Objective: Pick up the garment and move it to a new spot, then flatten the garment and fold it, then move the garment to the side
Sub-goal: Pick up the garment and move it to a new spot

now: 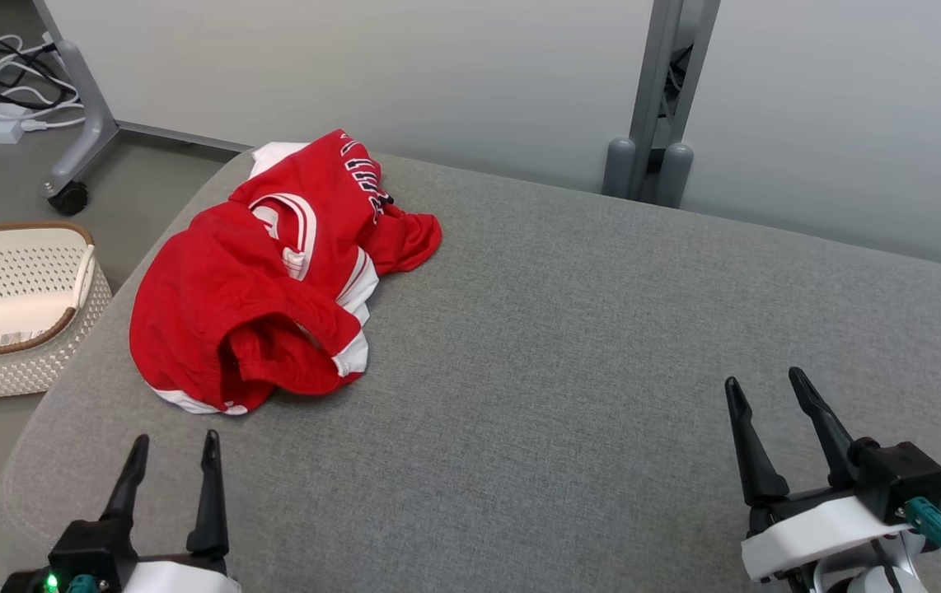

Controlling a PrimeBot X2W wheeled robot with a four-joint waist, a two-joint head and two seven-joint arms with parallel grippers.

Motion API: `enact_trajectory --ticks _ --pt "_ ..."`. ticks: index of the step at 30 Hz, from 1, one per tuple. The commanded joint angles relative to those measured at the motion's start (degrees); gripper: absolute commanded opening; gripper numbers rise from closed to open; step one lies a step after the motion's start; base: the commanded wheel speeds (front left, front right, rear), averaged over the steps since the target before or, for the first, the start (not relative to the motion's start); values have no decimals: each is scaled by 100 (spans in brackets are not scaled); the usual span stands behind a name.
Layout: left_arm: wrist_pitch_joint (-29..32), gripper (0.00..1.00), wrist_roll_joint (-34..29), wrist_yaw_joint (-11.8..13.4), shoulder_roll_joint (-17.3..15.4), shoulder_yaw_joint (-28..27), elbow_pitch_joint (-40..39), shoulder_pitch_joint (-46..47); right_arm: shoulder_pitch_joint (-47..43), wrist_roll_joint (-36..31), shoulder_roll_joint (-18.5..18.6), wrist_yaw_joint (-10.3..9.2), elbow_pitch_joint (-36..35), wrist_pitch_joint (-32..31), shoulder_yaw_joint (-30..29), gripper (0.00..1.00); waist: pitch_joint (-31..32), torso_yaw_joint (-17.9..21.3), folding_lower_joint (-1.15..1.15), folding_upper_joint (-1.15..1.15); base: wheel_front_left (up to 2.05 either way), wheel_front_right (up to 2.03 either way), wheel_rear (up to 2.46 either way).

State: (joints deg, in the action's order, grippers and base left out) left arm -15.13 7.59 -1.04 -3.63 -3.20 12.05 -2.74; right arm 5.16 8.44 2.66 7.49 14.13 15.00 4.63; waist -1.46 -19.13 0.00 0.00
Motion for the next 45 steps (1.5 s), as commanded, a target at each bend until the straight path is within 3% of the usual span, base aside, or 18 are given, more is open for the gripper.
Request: enact_trajectory --ticks 1,4,10,16,25,37,38,39,42,45 --pt "-1 100 -42 14 -40 4 -22 104 36 -39 41 1 -7 31 -15 100 -15 13 0 0 0 0 0" --pt "187 100 -127 36 -190 28 -12 353 53 -59 42 1 -30 31 -53 100 -64 21 0 0 0 0 0" --pt "1118 100 -8 -203 -680 -27 103 1210 146 -138 41 1 -93 31 -127 100 -273 11 0 0 0 0 0" --pt "1896 100 218 -449 -1084 27 779 2167 335 -371 42 1 -159 30 -156 100 -689 60 0 0 0 0 0" --pt "2298 100 489 -601 -1214 415 2237 3119 537 -717 42 1 -170 31 -228 100 -1216 213 0 0 0 0 0" --pt "2148 100 749 -640 -1138 716 3590 3635 465 -1056 43 1 -212 30 -245 100 -1378 313 0 0 0 0 0" --pt "2071 63 785 -643 -1123 749 3779 3697 444 -1082 42 1 -213 31 -237 100 -1371 329 0 0 0 0 0" --pt "2071 63 785 -643 -1123 749 3779 3697 444 -1082 42 1 -213 31 -237 100 -1371 329 0 0 0 0 0" --pt "1888 0 831 -641 -1082 786 4026 3758 418 -1124 42 1 -209 31 -229 100 -1351 341 0 0 0 0 0" --pt "1704 0 887 -644 -1060 842 4198 3820 412 -1132 43 1 -189 31 -239 100 -1306 328 0 0 0 0 0"
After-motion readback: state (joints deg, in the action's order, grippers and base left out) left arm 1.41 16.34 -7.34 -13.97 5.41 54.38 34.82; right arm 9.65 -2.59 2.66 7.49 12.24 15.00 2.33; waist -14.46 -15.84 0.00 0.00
